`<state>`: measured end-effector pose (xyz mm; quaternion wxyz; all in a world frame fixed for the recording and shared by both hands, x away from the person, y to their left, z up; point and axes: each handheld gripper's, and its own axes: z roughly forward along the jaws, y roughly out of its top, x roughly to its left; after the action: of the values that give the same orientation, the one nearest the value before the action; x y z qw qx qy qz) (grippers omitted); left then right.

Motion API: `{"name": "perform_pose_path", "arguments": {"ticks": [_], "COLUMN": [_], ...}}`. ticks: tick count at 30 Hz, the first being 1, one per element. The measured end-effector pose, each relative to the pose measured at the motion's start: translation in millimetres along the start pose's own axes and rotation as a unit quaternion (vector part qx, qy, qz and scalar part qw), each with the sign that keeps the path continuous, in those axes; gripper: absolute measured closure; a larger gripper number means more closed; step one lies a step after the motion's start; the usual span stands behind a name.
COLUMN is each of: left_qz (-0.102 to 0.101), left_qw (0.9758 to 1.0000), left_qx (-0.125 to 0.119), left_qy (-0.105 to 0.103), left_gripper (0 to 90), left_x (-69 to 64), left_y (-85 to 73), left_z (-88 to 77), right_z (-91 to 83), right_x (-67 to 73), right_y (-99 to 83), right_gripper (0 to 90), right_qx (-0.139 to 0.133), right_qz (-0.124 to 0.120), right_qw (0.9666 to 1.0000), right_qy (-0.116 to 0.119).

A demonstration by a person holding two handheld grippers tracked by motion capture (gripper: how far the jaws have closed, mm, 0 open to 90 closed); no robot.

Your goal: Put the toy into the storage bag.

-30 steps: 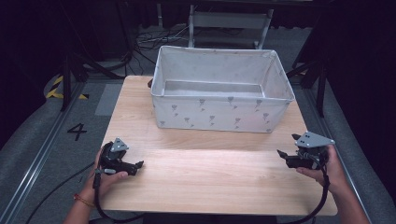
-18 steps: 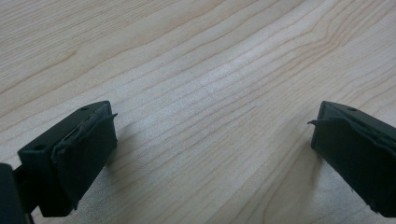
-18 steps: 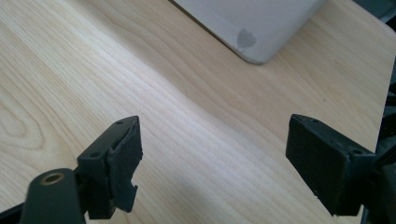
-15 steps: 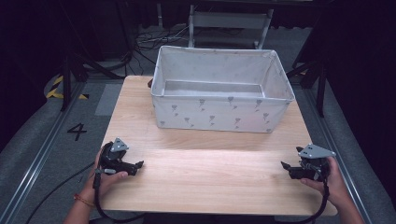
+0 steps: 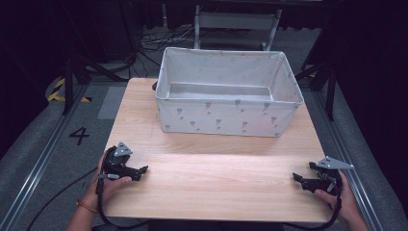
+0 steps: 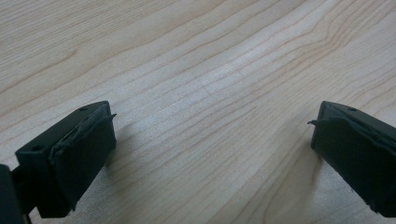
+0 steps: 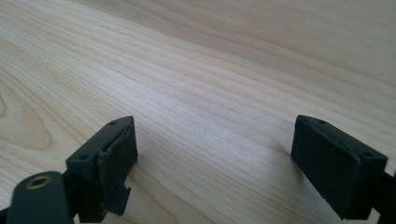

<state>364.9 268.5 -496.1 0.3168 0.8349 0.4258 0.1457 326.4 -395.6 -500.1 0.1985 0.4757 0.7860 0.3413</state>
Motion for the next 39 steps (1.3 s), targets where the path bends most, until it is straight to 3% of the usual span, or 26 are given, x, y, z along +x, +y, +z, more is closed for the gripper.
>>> {"name": "perform_pose_path", "arguments": {"ticks": [18,23,39], "left_qz": [-0.007,-0.012,-0.028], "left_qw": [0.9999,0.9998,0.9993], "left_qx": [-0.001,-0.001,-0.001], "left_qy": [0.008,0.012,0.024], "left_gripper": [0.2,0.2,0.1], "left_x": [-0.6,-0.7,-1.5], "left_y": [0.9,1.3,4.1], "left_z": [0.9,1.4,3.6], "right_z": [0.8,2.8,2.8], "right_x": [0.0,-0.4,-0.5], "right_y": [0.3,1.2,1.2], "right_gripper": [9.8,3.2,3.2], "right_qx": [0.004,0.012,0.012], "right_qz": [0.008,0.020,0.020], "right_qw": [0.9999,0.9995,0.9994], "right_qy": [-0.010,-0.023,-0.024]}}
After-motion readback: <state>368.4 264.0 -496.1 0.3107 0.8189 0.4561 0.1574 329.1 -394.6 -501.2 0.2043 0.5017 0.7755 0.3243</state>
